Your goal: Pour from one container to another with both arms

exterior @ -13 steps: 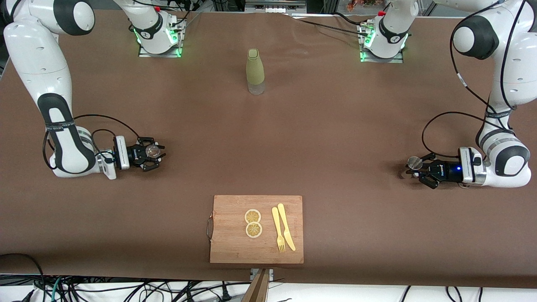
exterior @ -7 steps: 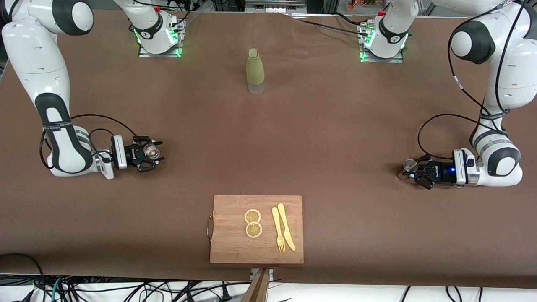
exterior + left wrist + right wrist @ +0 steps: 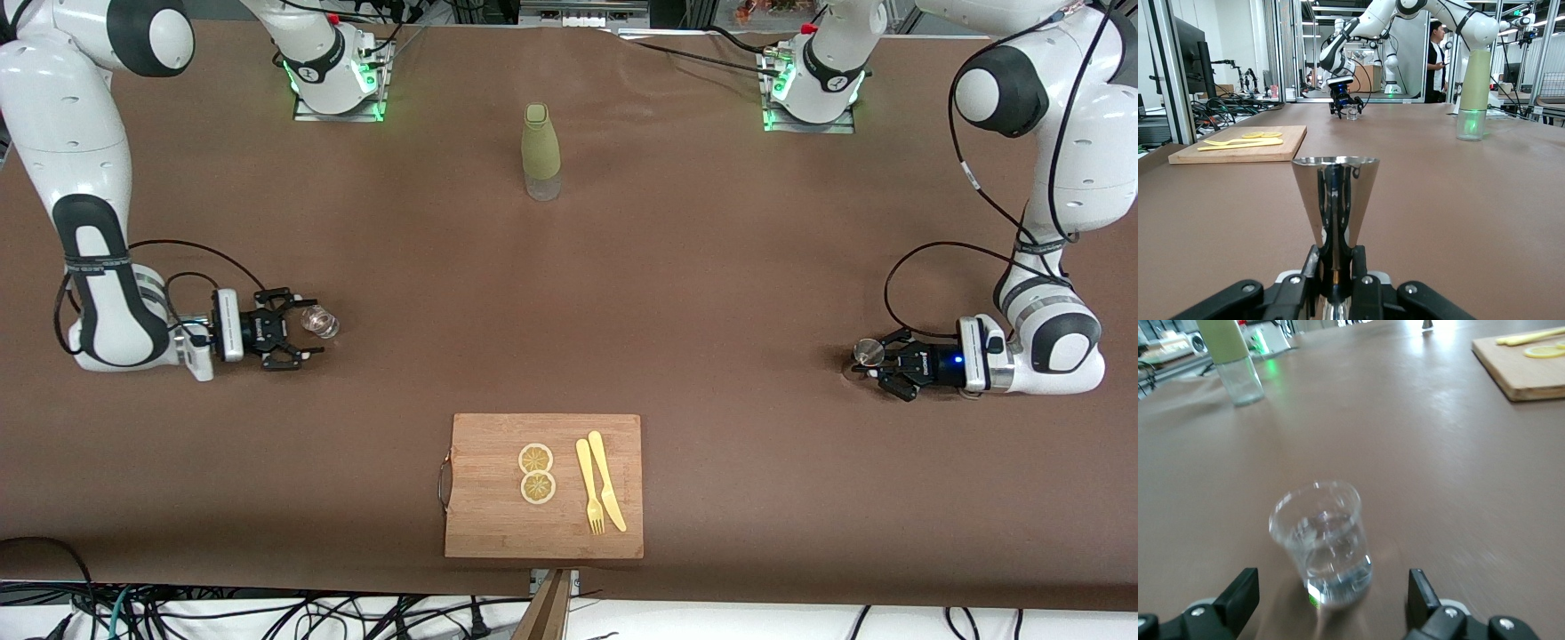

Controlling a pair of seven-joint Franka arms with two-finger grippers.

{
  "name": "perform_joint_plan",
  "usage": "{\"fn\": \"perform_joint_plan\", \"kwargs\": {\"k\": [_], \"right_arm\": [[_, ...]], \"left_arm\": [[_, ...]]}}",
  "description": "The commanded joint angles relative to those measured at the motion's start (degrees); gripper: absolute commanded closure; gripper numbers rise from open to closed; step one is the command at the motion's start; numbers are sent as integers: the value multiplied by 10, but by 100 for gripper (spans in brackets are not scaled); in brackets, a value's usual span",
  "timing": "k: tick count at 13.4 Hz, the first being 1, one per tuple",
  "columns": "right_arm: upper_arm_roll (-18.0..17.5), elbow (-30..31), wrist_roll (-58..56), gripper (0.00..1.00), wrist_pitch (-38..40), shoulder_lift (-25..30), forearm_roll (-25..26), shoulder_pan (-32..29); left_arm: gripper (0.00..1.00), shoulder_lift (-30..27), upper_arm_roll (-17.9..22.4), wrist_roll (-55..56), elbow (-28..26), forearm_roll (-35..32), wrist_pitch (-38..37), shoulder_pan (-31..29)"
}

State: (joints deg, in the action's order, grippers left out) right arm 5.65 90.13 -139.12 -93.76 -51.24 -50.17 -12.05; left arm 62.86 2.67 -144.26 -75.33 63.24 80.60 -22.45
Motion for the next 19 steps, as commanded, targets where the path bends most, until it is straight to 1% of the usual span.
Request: {"fn": "perform_joint_plan", "kwargs": {"k": [1,3,4,5,6,7,8,11,13,14,17,18,19], "right_arm": [[34,-49,39,1,42,4,2,-2],[52,-74,117,1,67,18,2,-2],[57,-83,179,1,69,36,2,-2],[58,-92,255,1,70,58,9,-2],[57,-98,338,1,69,82,24,0],[54,-99,417,1,65,109,42,7],[54,-98,494,1,61,137,64,25],[53,-99,717,1,34,206,145,81],[45,-98,855,1,34,249,224,105],[29,-98,919,1,34,270,265,106],[-54,-88,1112,1,46,333,411,111],[-64,-80,1180,1,66,356,435,115],[-64,-75,1232,1,93,373,451,129]], "left_arm": [[73,7,-1,6,11,16,-4,-9],[72,6,4,5,11,16,-4,-12],[71,6,5,5,11,16,-4,-14],[68,6,6,5,11,16,-4,-15],[67,6,7,5,11,16,-4,-17],[60,6,7,5,12,16,-4,-17],[1,4,7,5,14,16,-5,-17],[0,-1,8,6,25,15,-6,-18],[0,-10,15,13,38,16,-4,-19],[0,-21,18,13,38,16,-4,-22],[0,-61,30,13,34,6,21,-22],[0,-78,34,14,34,-16,41,-21],[0,-96,33,20,34,-38,53,-21]]}}
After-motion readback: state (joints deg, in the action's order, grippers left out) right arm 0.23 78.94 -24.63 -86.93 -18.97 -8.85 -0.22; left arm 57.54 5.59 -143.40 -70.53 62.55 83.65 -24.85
